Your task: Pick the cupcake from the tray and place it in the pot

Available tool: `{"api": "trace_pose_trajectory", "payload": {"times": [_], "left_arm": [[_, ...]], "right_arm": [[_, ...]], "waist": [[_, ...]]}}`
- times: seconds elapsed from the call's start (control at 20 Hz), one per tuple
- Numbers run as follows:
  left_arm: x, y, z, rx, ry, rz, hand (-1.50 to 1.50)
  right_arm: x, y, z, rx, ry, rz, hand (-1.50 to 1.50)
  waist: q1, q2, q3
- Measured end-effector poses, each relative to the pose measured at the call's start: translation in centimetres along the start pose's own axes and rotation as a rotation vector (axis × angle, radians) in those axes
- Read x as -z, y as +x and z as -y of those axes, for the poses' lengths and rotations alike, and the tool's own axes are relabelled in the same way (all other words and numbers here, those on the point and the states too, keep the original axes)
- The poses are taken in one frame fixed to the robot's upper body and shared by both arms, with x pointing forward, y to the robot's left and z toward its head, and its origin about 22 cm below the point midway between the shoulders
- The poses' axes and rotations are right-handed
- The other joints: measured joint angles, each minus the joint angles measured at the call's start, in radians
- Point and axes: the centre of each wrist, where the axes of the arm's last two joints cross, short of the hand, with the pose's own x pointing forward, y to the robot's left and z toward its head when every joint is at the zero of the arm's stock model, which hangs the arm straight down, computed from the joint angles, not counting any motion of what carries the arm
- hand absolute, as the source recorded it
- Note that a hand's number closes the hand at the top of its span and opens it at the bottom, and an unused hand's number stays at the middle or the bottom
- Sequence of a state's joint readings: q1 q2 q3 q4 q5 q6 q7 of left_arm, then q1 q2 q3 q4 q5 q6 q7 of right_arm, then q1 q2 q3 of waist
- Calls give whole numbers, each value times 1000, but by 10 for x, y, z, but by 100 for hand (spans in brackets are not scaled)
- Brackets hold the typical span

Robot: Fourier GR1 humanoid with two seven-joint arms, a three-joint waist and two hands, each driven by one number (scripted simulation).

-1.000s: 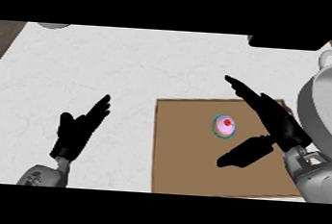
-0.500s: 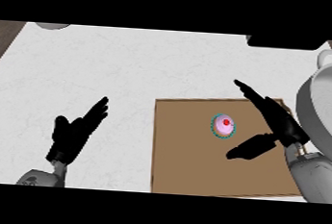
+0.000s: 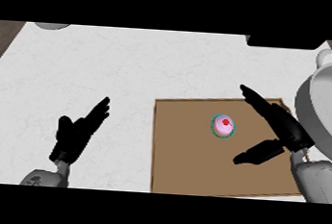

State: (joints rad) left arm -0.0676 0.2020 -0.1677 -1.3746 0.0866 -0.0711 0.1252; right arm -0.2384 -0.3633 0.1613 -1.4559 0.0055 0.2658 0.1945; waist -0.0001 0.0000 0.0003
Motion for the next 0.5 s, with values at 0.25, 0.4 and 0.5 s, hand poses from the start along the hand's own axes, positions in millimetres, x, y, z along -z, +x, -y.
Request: {"api": "trace_pose_trajectory", "payload": {"times": [0.25,0.4,0.5], "left_arm": [[0,0,-8,1,2,4,0],[-4,7,-9,4,1,3,0],[-1,3,-5,-2,-1,0,0]], "right_arm": [[11,-11,-8,127,18,38,-150],[16,-24,-13,183,21,32,-150],[23,-31,-22,210,23,28,-150]], "waist": [[3,0,0],[4,0,0],[4,1,0]]}}
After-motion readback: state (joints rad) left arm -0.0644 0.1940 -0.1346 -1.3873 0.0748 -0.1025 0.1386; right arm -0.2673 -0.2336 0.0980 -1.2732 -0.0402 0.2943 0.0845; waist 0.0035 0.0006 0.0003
